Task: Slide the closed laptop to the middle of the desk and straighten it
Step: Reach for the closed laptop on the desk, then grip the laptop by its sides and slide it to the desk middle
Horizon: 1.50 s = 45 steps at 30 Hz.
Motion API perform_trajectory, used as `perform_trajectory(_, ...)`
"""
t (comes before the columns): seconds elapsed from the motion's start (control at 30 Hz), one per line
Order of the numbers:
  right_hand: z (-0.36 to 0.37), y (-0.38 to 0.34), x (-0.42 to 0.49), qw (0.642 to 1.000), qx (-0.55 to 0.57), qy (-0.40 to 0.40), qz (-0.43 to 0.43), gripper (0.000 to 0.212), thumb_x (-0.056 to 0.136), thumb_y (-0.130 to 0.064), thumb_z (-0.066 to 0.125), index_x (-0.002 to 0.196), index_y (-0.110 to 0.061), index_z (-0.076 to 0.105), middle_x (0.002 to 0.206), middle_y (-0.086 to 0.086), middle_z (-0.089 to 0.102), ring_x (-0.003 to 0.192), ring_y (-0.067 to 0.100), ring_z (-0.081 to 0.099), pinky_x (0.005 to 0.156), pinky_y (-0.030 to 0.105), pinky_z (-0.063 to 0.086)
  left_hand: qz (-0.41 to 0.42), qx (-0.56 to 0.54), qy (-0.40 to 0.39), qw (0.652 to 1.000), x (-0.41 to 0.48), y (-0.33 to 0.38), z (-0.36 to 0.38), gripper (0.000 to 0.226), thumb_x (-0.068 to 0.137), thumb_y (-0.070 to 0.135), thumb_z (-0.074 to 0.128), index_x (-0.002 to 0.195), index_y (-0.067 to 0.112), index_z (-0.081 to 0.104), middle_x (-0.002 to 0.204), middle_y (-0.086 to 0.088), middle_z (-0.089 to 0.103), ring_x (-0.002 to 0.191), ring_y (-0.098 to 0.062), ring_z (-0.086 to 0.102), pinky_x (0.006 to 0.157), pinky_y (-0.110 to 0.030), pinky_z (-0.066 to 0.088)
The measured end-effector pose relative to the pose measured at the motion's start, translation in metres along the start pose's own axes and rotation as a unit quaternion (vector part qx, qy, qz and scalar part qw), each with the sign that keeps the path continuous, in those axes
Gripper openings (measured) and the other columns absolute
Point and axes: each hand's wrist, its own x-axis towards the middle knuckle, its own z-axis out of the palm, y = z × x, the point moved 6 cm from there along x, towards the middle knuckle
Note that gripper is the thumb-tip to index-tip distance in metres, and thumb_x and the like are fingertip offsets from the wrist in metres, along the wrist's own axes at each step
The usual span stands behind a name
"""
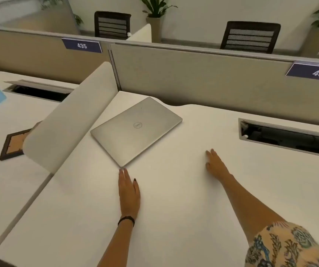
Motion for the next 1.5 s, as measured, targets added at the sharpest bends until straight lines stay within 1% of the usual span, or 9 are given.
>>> perform_trajectory(0.17,-0.012,-0.025,0.038,0.996,0.083,0.013,0.005,0.059,0.096,-0.007,0.039,0.146,-0.001,0.009,0.158,0.014,0.008,0.146,0.024,0.010,0.116,0.029,0.009,-0.085,-0.010,0.075,0.994,0.054,-0.006,-0.010,0.052,0.100,0.017,0.038,0.145,-0.003,0.022,0.148,-0.022,0.032,0.137,-0.034,0.030,0.115,-0.040,0.027)
perform_trajectory(0.47,-0.023,-0.090,0.131,0.996,0.087,-0.019,-0.033,0.058,0.100,-0.021,0.035,0.147,-0.001,0.009,0.158,0.016,0.011,0.145,0.028,0.012,0.119,0.037,0.009,-0.224,-0.078,0.138,0.962,0.121,-0.030,-0.037,0.032,0.097,0.013,0.040,0.112,-0.013,0.052,0.113,-0.033,0.052,0.086,-0.044,0.056,0.082,-0.046,0.049)
perform_trajectory(0.63,-0.028,-0.119,0.176,0.975,0.218,0.029,0.024,0.046,0.099,-0.026,0.034,0.133,0.006,0.037,0.141,0.022,0.042,0.129,0.036,0.040,0.108,0.042,0.031,-0.237,-0.116,0.122,0.957,0.138,-0.041,-0.046,0.028,0.095,0.015,0.042,0.111,-0.001,0.058,0.095,-0.018,0.062,0.086,-0.036,0.060,0.084,-0.052,0.053)
perform_trajectory(0.73,-0.027,-0.123,0.200,0.955,0.283,0.034,0.079,0.043,0.099,-0.032,0.034,0.118,0.003,0.049,0.121,0.019,0.052,0.113,0.034,0.050,0.098,0.038,0.041,-0.243,-0.164,0.066,0.954,0.148,-0.051,-0.048,0.033,0.095,0.021,0.046,0.125,0.008,0.050,0.102,-0.014,0.063,0.083,-0.032,0.065,0.066,-0.040,0.058)
perform_trajectory(0.97,-0.028,-0.116,0.238,0.960,0.234,0.058,0.142,0.062,0.095,-0.050,0.034,0.130,0.000,0.044,0.135,0.020,0.049,0.118,0.035,0.050,0.099,0.040,0.041,-0.284,-0.236,0.036,0.929,0.170,-0.079,-0.048,0.024,0.094,0.023,0.050,0.115,0.011,0.053,0.080,-0.008,0.063,0.062,-0.022,0.064,0.047,-0.029,0.056)
perform_trajectory(1.07,-0.028,-0.119,0.243,0.975,0.168,0.062,0.128,0.064,0.094,-0.054,0.030,0.122,-0.001,0.052,0.129,0.021,0.055,0.115,0.036,0.052,0.098,0.042,0.040,-0.305,-0.261,0.030,0.916,0.175,-0.082,-0.048,0.022,0.093,0.024,0.049,0.092,0.005,0.059,0.077,-0.015,0.063,0.065,-0.029,0.063,0.061,-0.036,0.058)
perform_trajectory(1.2,-0.020,-0.116,0.242,0.971,0.198,0.090,0.097,0.056,0.090,-0.057,0.039,0.056,-0.013,0.045,0.060,0.005,0.052,0.059,0.021,0.049,0.062,0.032,0.039,-0.311,-0.245,0.054,0.917,0.179,-0.074,-0.036,0.034,0.094,0.039,0.046,0.086,0.007,0.053,0.084,-0.006,0.052,0.083,-0.023,0.049,0.073,-0.035,0.046)
perform_trajectory(1.33,-0.014,-0.110,0.226,0.939,0.306,0.131,0.083,0.054,0.085,-0.054,0.054,0.048,-0.017,0.038,0.051,0.001,0.041,0.048,0.013,0.040,0.049,0.024,0.034,-0.327,-0.283,0.137,0.891,0.170,-0.064,-0.030,0.050,0.094,0.043,0.048,0.131,0.009,0.045,0.120,0.004,0.048,0.107,-0.014,0.045,0.095,-0.026,0.034)
perform_trajectory(1.5,-0.006,-0.095,0.203,0.916,0.367,0.139,0.080,0.046,0.080,-0.051,0.062,0.057,-0.013,0.050,0.061,0.007,0.051,0.058,0.018,0.049,0.056,0.030,0.040,-0.292,-0.311,0.148,0.892,0.164,-0.064,-0.031,0.046,0.094,0.036,0.053,0.121,-0.001,0.052,0.129,-0.019,0.055,0.117,-0.029,0.053,0.097,-0.029,0.040)
